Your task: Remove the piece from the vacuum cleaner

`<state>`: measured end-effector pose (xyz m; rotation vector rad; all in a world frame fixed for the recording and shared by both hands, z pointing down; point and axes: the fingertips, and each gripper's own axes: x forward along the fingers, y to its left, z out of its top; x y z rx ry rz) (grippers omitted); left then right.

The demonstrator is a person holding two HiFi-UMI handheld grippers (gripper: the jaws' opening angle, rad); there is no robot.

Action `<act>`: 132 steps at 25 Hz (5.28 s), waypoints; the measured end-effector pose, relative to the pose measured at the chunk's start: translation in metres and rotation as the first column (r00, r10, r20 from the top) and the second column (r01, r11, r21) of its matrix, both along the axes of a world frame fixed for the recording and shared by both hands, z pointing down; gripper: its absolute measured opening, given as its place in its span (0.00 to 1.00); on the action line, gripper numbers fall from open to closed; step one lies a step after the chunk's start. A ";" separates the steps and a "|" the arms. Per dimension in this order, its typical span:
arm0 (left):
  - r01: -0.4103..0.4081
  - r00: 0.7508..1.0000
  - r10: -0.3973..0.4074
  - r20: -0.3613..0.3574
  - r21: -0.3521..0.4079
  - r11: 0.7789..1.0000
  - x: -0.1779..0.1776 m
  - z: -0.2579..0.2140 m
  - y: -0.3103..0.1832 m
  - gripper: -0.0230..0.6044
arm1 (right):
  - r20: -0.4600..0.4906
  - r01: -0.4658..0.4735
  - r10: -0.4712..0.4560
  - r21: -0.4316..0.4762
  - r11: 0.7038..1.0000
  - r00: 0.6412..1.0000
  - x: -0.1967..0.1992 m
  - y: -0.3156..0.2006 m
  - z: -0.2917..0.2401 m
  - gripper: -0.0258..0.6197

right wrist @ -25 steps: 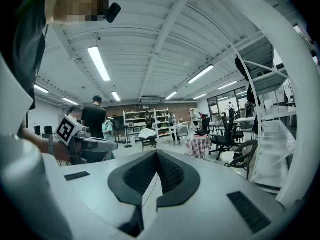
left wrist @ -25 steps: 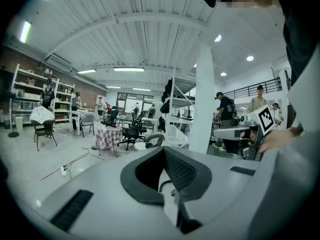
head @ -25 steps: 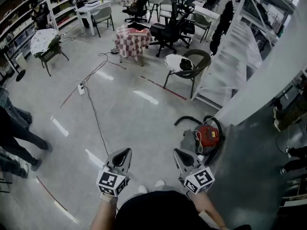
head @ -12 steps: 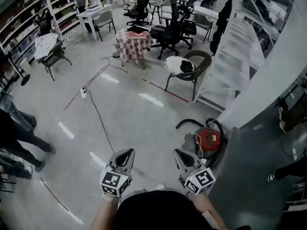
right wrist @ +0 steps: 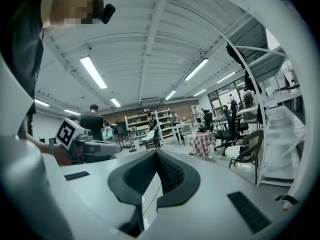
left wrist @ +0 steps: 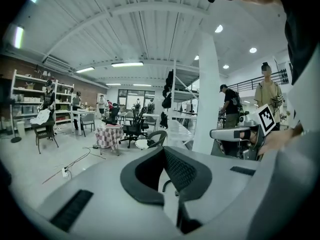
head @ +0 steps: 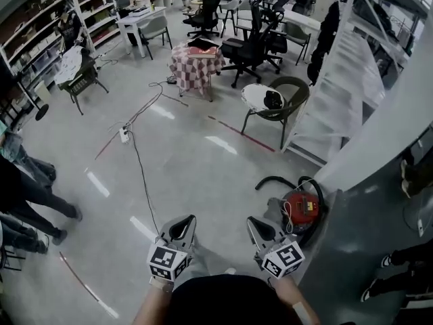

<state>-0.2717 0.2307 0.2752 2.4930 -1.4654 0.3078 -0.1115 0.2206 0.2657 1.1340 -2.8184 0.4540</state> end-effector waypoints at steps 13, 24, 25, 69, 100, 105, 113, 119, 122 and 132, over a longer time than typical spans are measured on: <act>-0.094 0.995 0.095 -0.028 0.040 0.995 -0.124 0.009 -0.160 0.07 | -0.034 -0.070 0.072 0.039 0.997 0.997 -0.122 -0.148 -0.001 0.08; -0.149 0.988 0.149 -0.028 0.013 0.989 -0.192 0.029 -0.239 0.07 | -0.067 -0.121 0.120 -0.009 0.993 0.991 -0.185 -0.217 0.025 0.08; -0.151 0.988 0.151 -0.028 0.010 0.989 -0.192 0.030 -0.246 0.07 | -0.066 -0.125 0.123 -0.014 0.992 0.990 -0.185 -0.223 0.026 0.08; -0.971 0.102 0.992 0.080 -0.207 0.116 0.282 0.130 -0.393 0.07 | -0.205 -0.958 0.956 -0.238 0.160 0.210 0.180 -0.211 0.154 0.08; -0.815 -0.204 0.969 0.139 -0.572 -0.090 0.470 0.532 -0.238 0.29 | -0.484 -0.882 0.850 -0.468 -0.050 0.209 0.344 -0.086 0.546 0.23; -0.781 -0.213 0.968 0.136 -0.619 -0.085 0.490 0.593 -0.217 0.29 | -0.524 -0.871 0.783 -0.489 0.045 0.335 0.365 -0.087 0.609 0.23; -0.740 -0.264 0.954 0.140 -0.664 -0.108 0.511 0.671 -0.190 0.29 | -0.574 -0.836 0.661 -0.527 0.152 0.483 0.389 -0.088 0.673 0.23; -0.691 -0.284 0.947 0.149 -0.717 -0.095 0.519 0.711 -0.185 0.32 | -0.576 -0.802 0.594 -0.555 0.220 0.562 0.394 -0.091 0.702 0.24; -0.666 -0.343 0.925 0.164 -0.737 -0.117 0.521 0.722 -0.181 0.35 | -0.560 -0.779 0.576 -0.578 0.244 0.596 0.396 -0.091 0.711 0.24; -0.620 -0.473 0.855 0.211 -0.769 -0.154 0.520 0.747 -0.168 0.34 | -0.540 -0.749 0.538 -0.583 0.317 0.647 0.395 -0.092 0.718 0.17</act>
